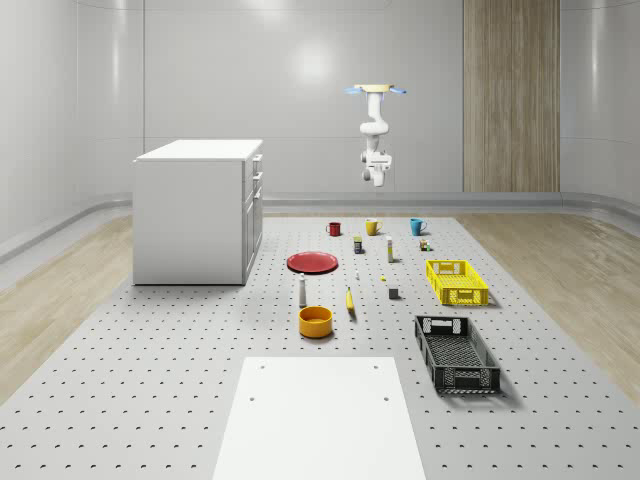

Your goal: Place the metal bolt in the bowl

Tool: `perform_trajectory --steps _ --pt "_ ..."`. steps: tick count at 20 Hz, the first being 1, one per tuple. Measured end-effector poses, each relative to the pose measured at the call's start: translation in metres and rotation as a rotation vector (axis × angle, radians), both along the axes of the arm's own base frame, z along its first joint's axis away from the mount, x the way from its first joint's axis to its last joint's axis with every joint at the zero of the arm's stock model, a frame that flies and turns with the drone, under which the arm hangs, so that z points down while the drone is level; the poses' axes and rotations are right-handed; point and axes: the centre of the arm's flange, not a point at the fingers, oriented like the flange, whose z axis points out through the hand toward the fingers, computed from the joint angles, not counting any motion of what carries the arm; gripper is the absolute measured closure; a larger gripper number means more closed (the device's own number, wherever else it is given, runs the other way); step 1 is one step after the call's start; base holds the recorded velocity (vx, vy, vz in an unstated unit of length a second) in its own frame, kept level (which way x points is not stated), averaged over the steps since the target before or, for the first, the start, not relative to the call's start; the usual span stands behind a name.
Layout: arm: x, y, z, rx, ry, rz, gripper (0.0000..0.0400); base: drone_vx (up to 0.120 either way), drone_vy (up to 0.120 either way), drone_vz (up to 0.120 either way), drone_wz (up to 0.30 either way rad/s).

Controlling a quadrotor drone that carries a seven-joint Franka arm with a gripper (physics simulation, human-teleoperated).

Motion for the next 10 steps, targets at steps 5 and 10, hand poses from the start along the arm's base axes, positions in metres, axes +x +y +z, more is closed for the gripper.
perform_trajectory --steps 5,10 --pt "-0.004 0.0 0.037 0.0 -0.004 0.0 0.0 0.0 -0.12 0.0 0.0" --pt "-0.002 0.0 0.066 0.0 -0.008 0.0 0.0 0.0 -0.12 0.0 0.0"
